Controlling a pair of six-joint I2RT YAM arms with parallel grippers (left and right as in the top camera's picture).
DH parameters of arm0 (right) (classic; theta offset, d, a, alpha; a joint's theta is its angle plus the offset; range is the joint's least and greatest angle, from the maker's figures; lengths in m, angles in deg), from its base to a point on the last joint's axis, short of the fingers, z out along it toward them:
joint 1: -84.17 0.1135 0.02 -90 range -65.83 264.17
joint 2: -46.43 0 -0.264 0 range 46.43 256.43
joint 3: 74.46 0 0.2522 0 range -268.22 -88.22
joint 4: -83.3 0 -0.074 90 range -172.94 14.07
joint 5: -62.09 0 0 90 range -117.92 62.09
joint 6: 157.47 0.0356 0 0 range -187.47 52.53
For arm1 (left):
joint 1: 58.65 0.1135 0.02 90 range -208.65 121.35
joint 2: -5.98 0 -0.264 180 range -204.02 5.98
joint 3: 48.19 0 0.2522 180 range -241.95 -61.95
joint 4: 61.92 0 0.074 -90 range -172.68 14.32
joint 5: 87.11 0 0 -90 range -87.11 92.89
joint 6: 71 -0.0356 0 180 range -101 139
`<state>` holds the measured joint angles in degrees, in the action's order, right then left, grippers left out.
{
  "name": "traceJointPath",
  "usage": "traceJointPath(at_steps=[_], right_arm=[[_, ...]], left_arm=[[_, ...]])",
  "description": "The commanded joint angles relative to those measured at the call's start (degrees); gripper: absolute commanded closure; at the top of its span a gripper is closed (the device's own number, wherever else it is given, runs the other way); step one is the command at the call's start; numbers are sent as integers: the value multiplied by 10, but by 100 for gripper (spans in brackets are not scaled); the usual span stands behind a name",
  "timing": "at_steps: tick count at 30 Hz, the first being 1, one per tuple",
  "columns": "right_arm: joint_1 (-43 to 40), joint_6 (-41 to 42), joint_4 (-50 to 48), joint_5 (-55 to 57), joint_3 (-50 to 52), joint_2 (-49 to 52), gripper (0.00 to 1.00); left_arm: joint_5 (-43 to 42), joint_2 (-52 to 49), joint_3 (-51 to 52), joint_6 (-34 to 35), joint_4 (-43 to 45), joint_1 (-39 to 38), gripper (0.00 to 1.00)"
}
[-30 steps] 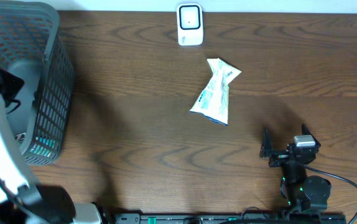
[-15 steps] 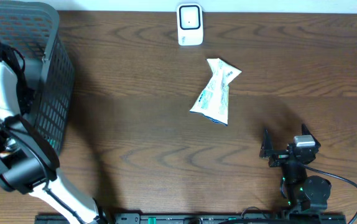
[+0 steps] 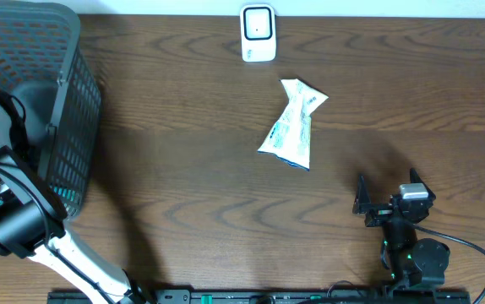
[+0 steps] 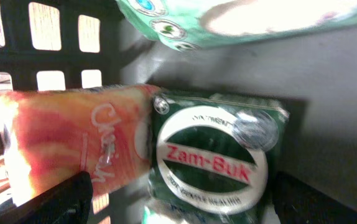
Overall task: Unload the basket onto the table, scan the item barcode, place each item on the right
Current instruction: 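Reach the left gripper into the basket and grasp the orange pack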
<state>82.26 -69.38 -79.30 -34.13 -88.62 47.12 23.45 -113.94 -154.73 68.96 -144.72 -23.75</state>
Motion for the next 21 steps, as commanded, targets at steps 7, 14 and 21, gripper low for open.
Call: traceJointPath(at_steps=[7, 14, 21], right_arm=[[-3, 6, 2, -3, 1, -3, 1], [-3, 6, 2, -3, 1, -3, 1], [-3, 6, 2, -3, 1, -3, 1]], left_arm=[[-15, -7, 77, 12, 79, 15, 8], [-36, -6, 85, 11, 90, 15, 11], [-36, -2, 69, -46, 79, 15, 44]])
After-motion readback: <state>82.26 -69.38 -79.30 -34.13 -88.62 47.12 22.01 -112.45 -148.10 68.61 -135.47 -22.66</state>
